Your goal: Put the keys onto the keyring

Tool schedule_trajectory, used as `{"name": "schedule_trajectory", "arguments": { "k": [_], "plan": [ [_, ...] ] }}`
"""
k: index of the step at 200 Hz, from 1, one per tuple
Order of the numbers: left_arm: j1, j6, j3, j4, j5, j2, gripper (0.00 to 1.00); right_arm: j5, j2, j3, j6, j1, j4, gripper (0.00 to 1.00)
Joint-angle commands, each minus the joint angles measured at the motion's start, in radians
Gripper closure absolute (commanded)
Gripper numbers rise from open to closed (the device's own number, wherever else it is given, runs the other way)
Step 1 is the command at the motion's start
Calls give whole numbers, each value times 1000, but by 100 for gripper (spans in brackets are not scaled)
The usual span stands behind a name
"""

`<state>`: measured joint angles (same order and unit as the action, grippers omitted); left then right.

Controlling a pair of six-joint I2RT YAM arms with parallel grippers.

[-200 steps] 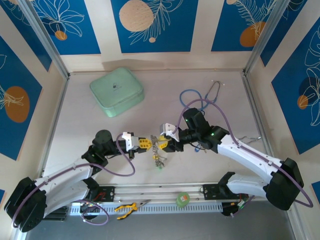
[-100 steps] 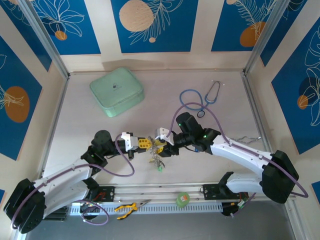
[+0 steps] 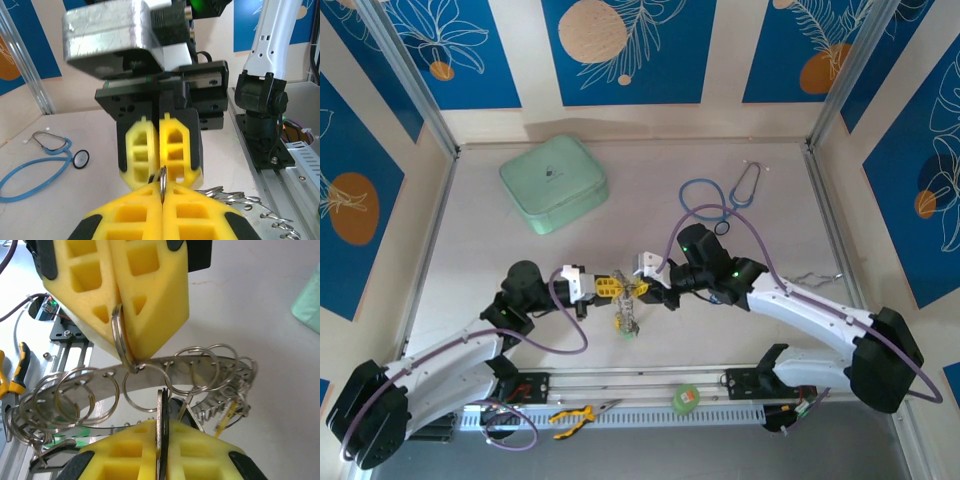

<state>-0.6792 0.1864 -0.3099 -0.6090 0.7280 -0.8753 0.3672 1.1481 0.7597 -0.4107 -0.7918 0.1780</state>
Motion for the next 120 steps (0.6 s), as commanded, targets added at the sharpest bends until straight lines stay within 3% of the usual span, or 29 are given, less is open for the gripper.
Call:
{"name": "schedule_trajectory", "arguments": {
  "k": [1, 58, 120],
  "plan": [
    [-7, 32, -25, 15, 4, 28, 100, -13, -47, 11, -23, 11, 71, 91],
    [-7, 69, -40, 81, 1, 25, 100, 29, -69, 90, -18, -22, 117, 94],
    [-7, 69, -40, 78, 2, 34, 100, -126, 31, 144, -67, -50, 209, 97]
  ]
}}
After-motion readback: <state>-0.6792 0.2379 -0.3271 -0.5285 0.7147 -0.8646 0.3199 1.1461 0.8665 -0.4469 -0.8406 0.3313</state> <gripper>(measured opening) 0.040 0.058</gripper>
